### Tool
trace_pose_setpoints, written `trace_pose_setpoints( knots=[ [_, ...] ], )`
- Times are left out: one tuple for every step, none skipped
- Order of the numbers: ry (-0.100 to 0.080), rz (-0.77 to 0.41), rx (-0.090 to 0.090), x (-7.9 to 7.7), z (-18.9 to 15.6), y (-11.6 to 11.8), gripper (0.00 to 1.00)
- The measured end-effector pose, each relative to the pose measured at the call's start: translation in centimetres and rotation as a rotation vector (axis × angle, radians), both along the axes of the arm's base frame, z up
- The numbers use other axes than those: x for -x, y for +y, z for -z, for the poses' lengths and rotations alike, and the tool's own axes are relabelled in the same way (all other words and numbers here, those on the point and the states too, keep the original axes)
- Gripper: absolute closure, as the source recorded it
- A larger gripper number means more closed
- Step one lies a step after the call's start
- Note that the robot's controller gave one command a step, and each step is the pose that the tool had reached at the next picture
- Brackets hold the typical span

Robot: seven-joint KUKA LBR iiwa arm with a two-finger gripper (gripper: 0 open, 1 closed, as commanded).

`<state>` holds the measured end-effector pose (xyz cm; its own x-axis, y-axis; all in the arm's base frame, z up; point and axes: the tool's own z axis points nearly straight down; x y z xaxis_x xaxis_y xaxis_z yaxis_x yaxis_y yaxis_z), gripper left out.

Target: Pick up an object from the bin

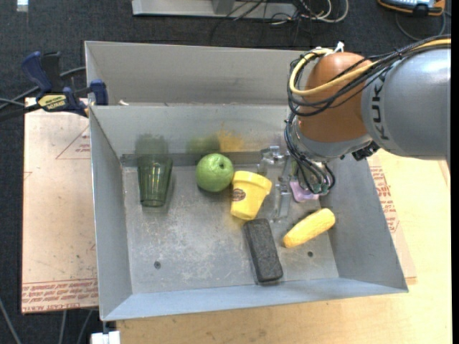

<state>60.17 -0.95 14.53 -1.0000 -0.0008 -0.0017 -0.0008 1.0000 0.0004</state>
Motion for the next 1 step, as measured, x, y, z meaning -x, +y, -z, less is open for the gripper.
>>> trace_pose_setpoints(
  knots=[
    [0.000, 0.000, 0.000, 0.00, 0.00, 0.00, 0.00]
  ],
)
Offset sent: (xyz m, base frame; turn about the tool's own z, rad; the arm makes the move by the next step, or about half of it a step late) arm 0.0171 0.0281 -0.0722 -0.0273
